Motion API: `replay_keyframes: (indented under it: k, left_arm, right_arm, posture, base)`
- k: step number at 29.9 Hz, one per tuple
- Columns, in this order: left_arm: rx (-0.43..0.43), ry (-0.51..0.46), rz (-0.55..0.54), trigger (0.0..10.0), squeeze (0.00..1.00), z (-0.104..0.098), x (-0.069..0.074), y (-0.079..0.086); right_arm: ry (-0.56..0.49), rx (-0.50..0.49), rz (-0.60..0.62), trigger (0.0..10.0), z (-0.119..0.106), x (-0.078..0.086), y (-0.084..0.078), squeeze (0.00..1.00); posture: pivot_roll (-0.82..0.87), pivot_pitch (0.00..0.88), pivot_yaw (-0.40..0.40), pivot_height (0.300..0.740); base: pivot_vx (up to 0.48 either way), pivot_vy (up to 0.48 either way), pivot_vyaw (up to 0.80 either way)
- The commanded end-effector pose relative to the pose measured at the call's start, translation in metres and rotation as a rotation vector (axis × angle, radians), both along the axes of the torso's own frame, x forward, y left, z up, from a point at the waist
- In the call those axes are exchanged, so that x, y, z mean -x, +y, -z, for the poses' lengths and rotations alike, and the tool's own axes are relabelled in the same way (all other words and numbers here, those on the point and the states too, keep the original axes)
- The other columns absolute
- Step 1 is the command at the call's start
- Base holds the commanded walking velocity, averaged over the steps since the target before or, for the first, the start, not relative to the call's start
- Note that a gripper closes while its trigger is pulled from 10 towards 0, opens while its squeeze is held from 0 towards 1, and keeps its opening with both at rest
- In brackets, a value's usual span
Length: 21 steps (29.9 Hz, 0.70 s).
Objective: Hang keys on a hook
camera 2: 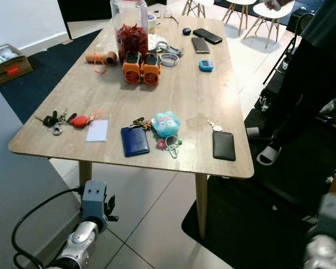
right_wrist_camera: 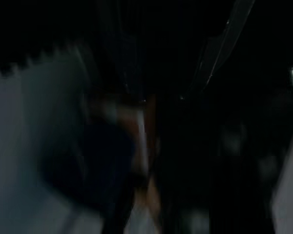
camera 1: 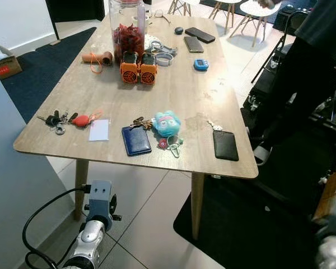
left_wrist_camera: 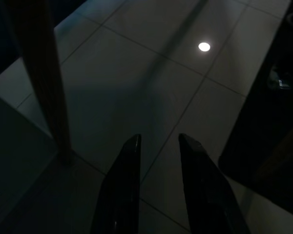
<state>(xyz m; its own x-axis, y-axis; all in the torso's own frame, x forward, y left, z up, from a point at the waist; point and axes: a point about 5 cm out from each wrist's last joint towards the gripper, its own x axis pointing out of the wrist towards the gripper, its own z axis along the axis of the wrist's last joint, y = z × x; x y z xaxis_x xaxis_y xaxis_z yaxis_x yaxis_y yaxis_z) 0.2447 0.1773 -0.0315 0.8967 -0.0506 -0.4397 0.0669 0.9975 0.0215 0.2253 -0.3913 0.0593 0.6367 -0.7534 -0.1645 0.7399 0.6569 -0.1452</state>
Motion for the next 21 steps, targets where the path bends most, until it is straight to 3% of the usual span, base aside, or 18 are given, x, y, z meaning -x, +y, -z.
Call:
replay_keyframes:
  k: [1, 2, 3, 4, 7, 8, 11, 12, 13, 14, 16, 18, 19, 20, 21]
  left_arm:
    - [-0.008, 0.022, 0.005, 10.0, 0.00, 0.003, 0.003, 0.001]
    - [-0.008, 0.024, 0.006, 10.0, 0.00, 0.003, 0.002, 0.000]
    - [-0.008, 0.024, 0.006, 10.0, 0.00, 0.003, 0.002, 0.000]
    - [-0.008, 0.024, 0.007, 10.0, 0.00, 0.003, 0.002, 0.000]
    - [-0.004, 0.024, 0.009, 10.0, 0.00, 0.002, 0.001, -0.002]
    - [-0.004, 0.024, 0.009, 10.0, 0.00, 0.002, 0.001, -0.002]
    - [0.001, 0.019, 0.002, 10.0, 0.00, 0.002, 0.001, -0.002]
    - [0.002, 0.017, -0.001, 10.0, 0.00, 0.002, 0.001, -0.001]
    - [0.002, 0.017, -0.001, 10.0, 0.00, 0.002, 0.001, -0.001]
    - [0.004, 0.016, -0.006, 10.0, 0.00, 0.002, 0.002, 0.000]
    - [0.004, 0.015, -0.007, 10.0, 0.00, 0.002, 0.002, 0.000]
    - [0.002, 0.019, -0.009, 10.0, 0.00, 0.004, 0.004, 0.001]
    - [0.002, 0.019, -0.009, 10.0, 0.00, 0.004, 0.004, 0.001]
    - [0.001, 0.020, -0.008, 10.0, 0.00, 0.004, 0.005, 0.001]
    - [0.002, 0.020, -0.008, 10.0, 0.00, 0.004, 0.005, 0.001]
  right_arm:
    - [-0.096, -0.036, -0.023, 10.0, -0.018, -0.021, 0.003, 0.00]
    - [-0.142, -0.042, -0.084, 10.0, -0.032, -0.041, 0.011, 0.00]
    - [-0.142, -0.042, -0.084, 10.0, -0.032, -0.041, 0.011, 0.00]
    - [-0.172, -0.046, -0.125, 10.0, -0.042, -0.054, 0.017, 0.00]
    - [-0.189, -0.088, -0.338, 10.0, -0.060, -0.096, 0.055, 0.00]
    - [-0.189, -0.088, -0.338, 10.0, -0.060, -0.096, 0.055, 0.00]
    - [-0.200, -0.095, -0.573, 10.0, -0.067, -0.124, 0.106, 0.00]
    - [-0.204, -0.084, -0.637, 10.0, -0.068, -0.129, 0.121, 0.00]
    - [-0.204, -0.084, -0.637, 10.0, -0.068, -0.129, 0.121, 0.00]
    - [-0.218, -0.091, -0.709, 10.0, -0.067, -0.134, 0.144, 0.00]
    - [-0.228, -0.105, -0.729, 10.0, -0.067, -0.135, 0.152, 0.00]
    - [-0.225, -0.131, -0.802, 10.0, -0.062, -0.135, 0.176, 0.00]
    - [-0.225, -0.131, -0.802, 10.0, -0.062, -0.135, 0.176, 0.00]
    - [-0.210, -0.124, -0.826, 10.0, -0.059, -0.135, 0.181, 0.09]
    - [-0.184, -0.108, -0.847, 10.0, -0.056, -0.134, 0.185, 0.09]
  posture:
    - [0.06, 0.032, -0.056, 0.740]
    - [0.06, 0.031, -0.056, 0.740]
    - [0.06, 0.031, -0.056, 0.740]
    - [0.05, 0.029, -0.055, 0.740]
    - [0.06, 0.026, -0.061, 0.740]
    - [0.06, 0.026, -0.061, 0.740]
    - [0.07, 0.026, -0.070, 0.740]
    - [0.07, 0.026, -0.071, 0.740]
    - [0.07, 0.026, -0.071, 0.740]
    - [0.07, 0.030, -0.072, 0.740]
    - [0.07, 0.030, -0.072, 0.740]
    - [0.07, 0.032, -0.071, 0.740]
    - [0.07, 0.032, -0.071, 0.740]
    - [0.07, 0.032, -0.071, 0.740]
    - [0.07, 0.032, -0.071, 0.740]
  base:
    - [0.000, 0.000, 0.00]
    - [0.000, 0.000, 0.00]
    - [0.000, 0.000, 0.00]
    - [0.000, 0.000, 0.00]
    - [0.000, 0.000, 0.00]
    - [0.000, 0.000, 0.00]
    - [0.000, 0.000, 0.00]
    - [0.000, 0.000, 0.00]
    - [0.000, 0.000, 0.00]
    - [0.000, 0.000, 0.00]
    - [0.000, 0.000, 0.00]
    - [0.000, 0.000, 0.00]
    - [0.000, 0.000, 0.00]
    - [0.000, 0.000, 0.00]
    - [0.000, 0.000, 0.00]
